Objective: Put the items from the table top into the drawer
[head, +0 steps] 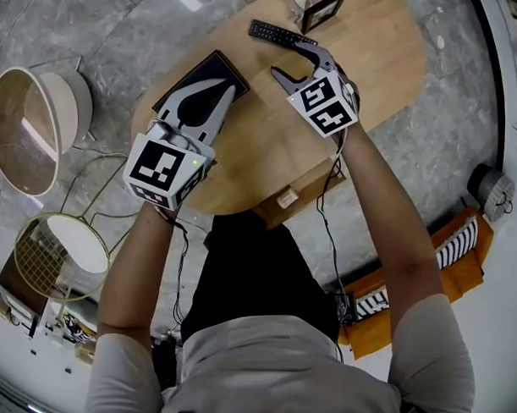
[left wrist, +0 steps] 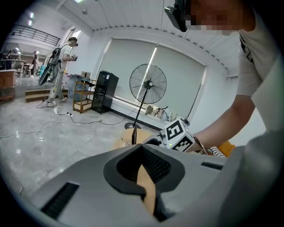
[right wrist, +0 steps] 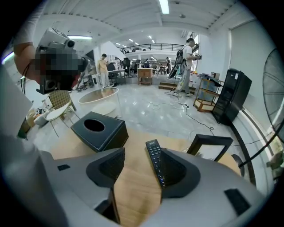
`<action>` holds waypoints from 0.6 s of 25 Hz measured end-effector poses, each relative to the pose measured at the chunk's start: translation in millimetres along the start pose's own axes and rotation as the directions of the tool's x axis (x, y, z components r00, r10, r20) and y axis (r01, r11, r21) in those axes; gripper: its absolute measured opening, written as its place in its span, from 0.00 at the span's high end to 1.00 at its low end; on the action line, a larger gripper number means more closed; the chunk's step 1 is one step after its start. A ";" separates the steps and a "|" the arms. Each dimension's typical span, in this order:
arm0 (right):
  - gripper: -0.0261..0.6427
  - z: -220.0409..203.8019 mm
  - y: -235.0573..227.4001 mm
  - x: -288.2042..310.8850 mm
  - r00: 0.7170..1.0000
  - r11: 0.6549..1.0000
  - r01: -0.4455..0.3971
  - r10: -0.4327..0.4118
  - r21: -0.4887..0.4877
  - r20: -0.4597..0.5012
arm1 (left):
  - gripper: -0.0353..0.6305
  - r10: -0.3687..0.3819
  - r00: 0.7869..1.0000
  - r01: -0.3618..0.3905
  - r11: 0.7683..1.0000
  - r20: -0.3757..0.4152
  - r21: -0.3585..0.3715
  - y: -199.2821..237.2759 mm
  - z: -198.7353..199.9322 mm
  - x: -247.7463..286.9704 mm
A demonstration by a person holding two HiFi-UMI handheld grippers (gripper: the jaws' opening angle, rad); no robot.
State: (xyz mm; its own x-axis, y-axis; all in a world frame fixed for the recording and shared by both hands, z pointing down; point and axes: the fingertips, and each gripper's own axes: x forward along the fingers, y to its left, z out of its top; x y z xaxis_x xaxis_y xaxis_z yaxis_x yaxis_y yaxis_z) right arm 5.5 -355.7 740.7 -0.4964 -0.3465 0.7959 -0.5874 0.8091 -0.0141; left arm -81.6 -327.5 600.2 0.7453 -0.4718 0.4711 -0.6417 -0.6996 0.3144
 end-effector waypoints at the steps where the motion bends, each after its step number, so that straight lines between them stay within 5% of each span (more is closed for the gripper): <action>1: 0.58 -4.1 -4.0 7.9 1.000 1.000 0.004 -0.004 0.002 -0.007 | 0.93 -0.001 1.000 0.001 1.000 -0.002 -0.007 1.9 -4.3 2.8; 15: 0.56 -49.9 -29.6 87.5 0.995 1.000 0.016 -0.016 0.000 -0.097 | 0.93 -0.046 0.999 0.045 0.998 -0.017 -0.049 2.5 -39.9 35.6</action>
State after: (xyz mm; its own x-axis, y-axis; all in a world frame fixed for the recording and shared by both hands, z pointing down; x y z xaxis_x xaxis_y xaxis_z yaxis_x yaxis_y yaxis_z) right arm 11.3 -386.3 841.0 -0.4222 -0.3117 0.8512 -0.5957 0.8032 -0.0013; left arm -63.9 -324.6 650.7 0.7710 -0.4298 0.4698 -0.6152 -0.6934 0.3752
